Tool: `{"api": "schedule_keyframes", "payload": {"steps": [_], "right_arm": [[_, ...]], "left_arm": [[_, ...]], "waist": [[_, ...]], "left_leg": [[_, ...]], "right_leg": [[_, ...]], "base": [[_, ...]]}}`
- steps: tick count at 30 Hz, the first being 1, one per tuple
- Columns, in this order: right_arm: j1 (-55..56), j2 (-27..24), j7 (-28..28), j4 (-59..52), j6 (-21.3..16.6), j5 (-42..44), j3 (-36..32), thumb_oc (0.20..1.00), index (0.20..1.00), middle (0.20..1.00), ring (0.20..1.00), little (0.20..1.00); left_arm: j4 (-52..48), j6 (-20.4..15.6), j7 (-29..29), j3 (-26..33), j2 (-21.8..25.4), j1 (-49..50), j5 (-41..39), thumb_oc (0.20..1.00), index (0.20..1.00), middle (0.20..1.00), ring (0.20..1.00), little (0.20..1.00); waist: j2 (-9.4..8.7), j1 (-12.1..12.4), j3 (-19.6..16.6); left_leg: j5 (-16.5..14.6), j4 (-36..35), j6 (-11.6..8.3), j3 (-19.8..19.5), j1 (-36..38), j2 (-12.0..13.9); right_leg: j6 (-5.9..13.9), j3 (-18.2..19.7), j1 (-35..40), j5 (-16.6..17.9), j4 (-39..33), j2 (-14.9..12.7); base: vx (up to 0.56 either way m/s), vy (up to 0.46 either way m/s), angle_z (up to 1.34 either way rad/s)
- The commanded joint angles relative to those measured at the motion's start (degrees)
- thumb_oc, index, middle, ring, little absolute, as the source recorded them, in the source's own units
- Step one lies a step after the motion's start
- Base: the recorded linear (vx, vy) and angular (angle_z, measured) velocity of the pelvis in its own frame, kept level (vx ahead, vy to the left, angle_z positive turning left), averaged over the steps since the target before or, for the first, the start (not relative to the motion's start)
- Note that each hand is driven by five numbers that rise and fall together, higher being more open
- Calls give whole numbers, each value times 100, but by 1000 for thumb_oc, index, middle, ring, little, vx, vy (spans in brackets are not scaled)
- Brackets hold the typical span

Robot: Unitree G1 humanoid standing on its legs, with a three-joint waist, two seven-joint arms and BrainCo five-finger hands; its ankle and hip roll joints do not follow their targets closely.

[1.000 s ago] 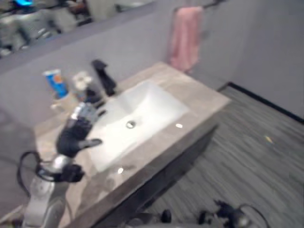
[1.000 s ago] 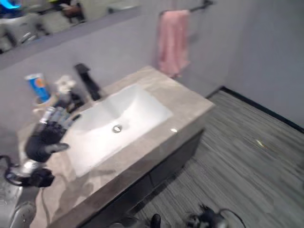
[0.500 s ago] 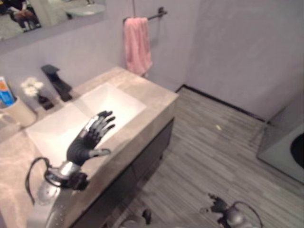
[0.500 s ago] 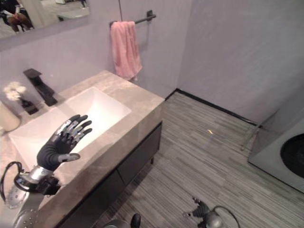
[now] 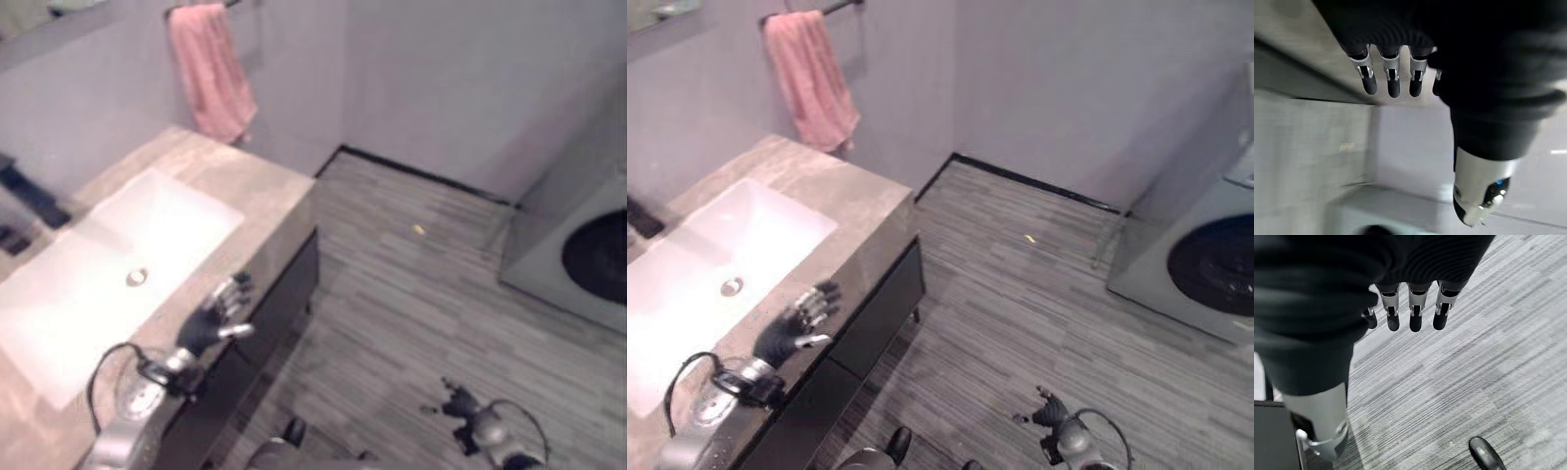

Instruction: Put brush and paste in cup on sink, flatten towel.

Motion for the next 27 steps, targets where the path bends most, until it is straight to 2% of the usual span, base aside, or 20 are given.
{"api": "schedule_keyframes", "payload": {"steps": [1,2,3,5,6,7,8,11,13,15,23,27], "right_arm": [[-3,-162,-16,130,60,-41,249,1000,1000,1000,1000,1000],[-10,-157,7,204,83,-96,307,1000,1000,1000,1000,1000],[24,-137,39,418,138,-204,357,1000,1000,1000,1000,1000],[68,-78,57,560,206,-248,380,1000,1000,1000,1000,1000],[130,-50,55,678,232,-261,354,1000,1000,1000,1000,1000],[126,-53,56,679,231,-261,351,1000,1000,1000,1000,1000],[145,-25,44,717,255,-273,352,1000,1000,1000,1000,1000],[173,119,25,756,295,-203,358,1000,1000,1000,1000,1000],[168,118,25,757,295,-202,359,1000,1000,1000,1000,1000],[200,205,33,702,289,-144,388,1000,1000,1000,1000,1000],[158,161,58,627,234,-103,398,1000,1000,1000,1000,1000],[133,102,79,470,183,-217,492,1000,1000,1000,1000,1000]], "left_arm": [[52,-102,120,-105,46,-92,907,1000,1000,1000,1000,1000],[452,-68,186,-193,2,-156,1312,1000,1000,1000,1000,1000],[1461,11,376,-256,-284,-233,1863,1000,1000,1000,1000,1000],[2478,116,567,-239,-631,-356,2344,1000,1000,1000,1000,1000],[3413,178,846,-220,-904,-509,3000,1000,1000,1000,1000,1000],[3424,173,850,-223,-910,-518,3002,1000,1000,1000,1000,1000],[4158,289,1113,-120,-1111,-628,3433,1000,1000,1000,1000,1000],[5513,497,1680,278,-1481,-907,3596,1000,1000,1000,1000,1000],[5527,489,1687,279,-1488,-917,3598,1000,1000,1000,1000,1000],[6228,619,1947,537,-1577,-949,3792,1000,1000,1000,1000,1000],[6367,565,2019,656,-1454,-897,3706,1000,1000,1000,1000,1000],[6314,521,2094,645,-1426,-907,3698,1000,1000,1000,1000,1000]], "waist": [[-144,4,-29],[-129,-27,-60],[-98,-25,-126],[-75,-41,-207],[-41,-53,-238],[-45,-60,-244],[-42,-59,-257],[-70,-90,-308],[-68,-98,-302],[-85,-155,-316],[-39,-239,-240],[-89,-346,-106]], "left_leg": [[-273,-58,464,-168,277,-44],[-231,-84,455,-176,295,-40],[-177,-153,440,-148,349,-22],[-140,-198,429,-116,374,-8],[-150,-198,417,-81,415,2],[-135,-198,419,-90,395,-8],[-163,-198,412,-71,429,-2],[-146,-198,389,-93,428,-28],[-146,-198,389,-100,431,-29],[-149,-198,368,-73,435,-38],[-41,-198,336,-76,434,-11],[-21,0,304,-13,403,32]], "right_leg": [[210,-37,47,55,-211,-70],[220,-17,62,79,-274,-66],[240,20,127,151,-425,-53],[252,16,209,206,-571,-48],[259,1,300,223,-657,-45],[262,-8,292,239,-673,-53],[258,-28,346,221,-695,-54],[246,-129,411,208,-727,-83],[246,-136,417,207,-728,-84],[236,-200,453,174,-713,-104],[163,-196,430,74,-610,-92],[78,-104,409,-22,-479,-46]], "base": [[57,-17,-10],[42,6,-7],[62,5,-16],[64,2,-34],[38,7,-26],[32,6,-14],[0,0,0],[0,0,0],[0,-7,9],[-11,-20,12],[-7,-29,3],[36,-79,-1]]}}
